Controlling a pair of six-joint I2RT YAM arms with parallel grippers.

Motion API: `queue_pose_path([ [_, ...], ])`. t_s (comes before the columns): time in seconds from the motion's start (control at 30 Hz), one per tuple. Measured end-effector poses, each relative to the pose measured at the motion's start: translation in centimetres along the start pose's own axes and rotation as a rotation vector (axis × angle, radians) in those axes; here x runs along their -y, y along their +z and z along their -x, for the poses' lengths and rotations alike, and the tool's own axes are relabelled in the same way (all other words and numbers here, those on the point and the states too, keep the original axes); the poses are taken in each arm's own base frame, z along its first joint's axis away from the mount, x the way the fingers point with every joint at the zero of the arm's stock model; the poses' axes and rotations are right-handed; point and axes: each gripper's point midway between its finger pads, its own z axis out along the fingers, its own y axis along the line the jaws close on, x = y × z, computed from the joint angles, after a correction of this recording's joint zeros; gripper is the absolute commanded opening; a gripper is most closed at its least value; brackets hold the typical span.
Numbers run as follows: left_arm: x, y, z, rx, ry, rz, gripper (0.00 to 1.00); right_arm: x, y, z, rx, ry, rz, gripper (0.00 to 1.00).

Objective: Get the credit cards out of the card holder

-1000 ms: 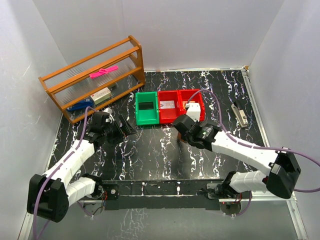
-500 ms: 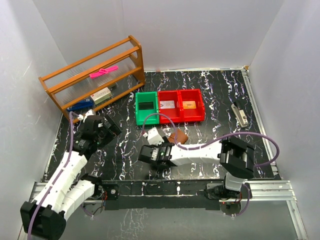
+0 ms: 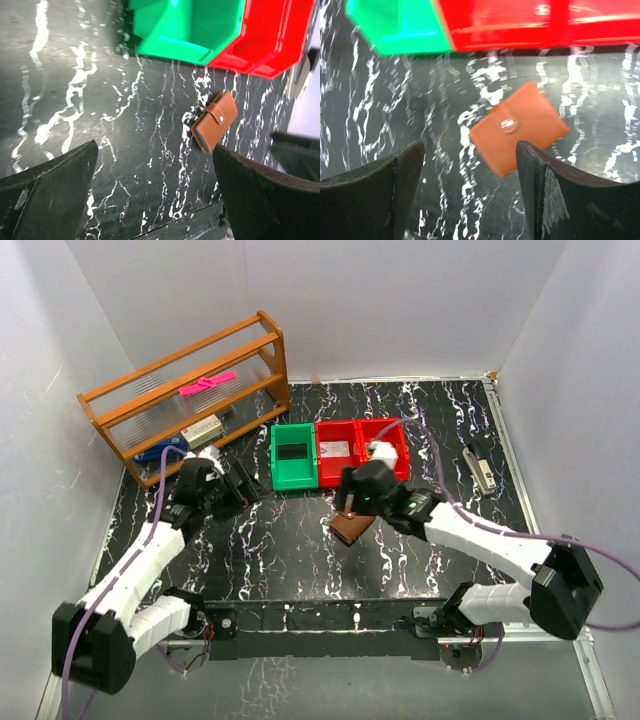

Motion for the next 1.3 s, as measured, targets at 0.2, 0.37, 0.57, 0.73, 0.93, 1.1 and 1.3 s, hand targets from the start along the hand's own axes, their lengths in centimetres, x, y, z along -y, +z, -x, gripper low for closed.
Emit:
queue_pose_path([
  [0.2,3.2,3.7,-2.8,-0.218,0.096,-0.104,0.92,8.4,3.1,-1.0,-0.103,0.313,-0.050,0.65],
  [0.37,7.5,5.7,-5.0,-0.324,0.252,-0.172,0.85,9.8,4.2,-3.5,-0.216,0.433,-0.040,0.62],
  [0.57,8.7,7.4,-7.5,-0.395,0.340,-0.167,0.85,11.5,5.1,-3.8,-0.212,0.502,-0.065,0.58],
  [0.73,8.1,7.6,-8.1,-0.404,0.357,-0.137,0.85,12.3,6.2,-4.4,-0.229,0.490,-0.070,0.43],
  [0.93,7.6,7.5,-8.7,-0.409,0.389,-0.106,0.83,11.5,6.4,-4.9,-0.246,0.402,0.010,0.36],
  [1.1,7.5,7.4,-9.9,-0.426,0.454,-0.077,0.78,10.1,5.8,-6.1,-0.285,0.313,0.129,0.36],
  [1.3,8.3,9.1,-11.7,-0.455,0.565,-0.031,0.72,8.6,5.4,-7.0,-0.316,0.270,0.205,0.40],
])
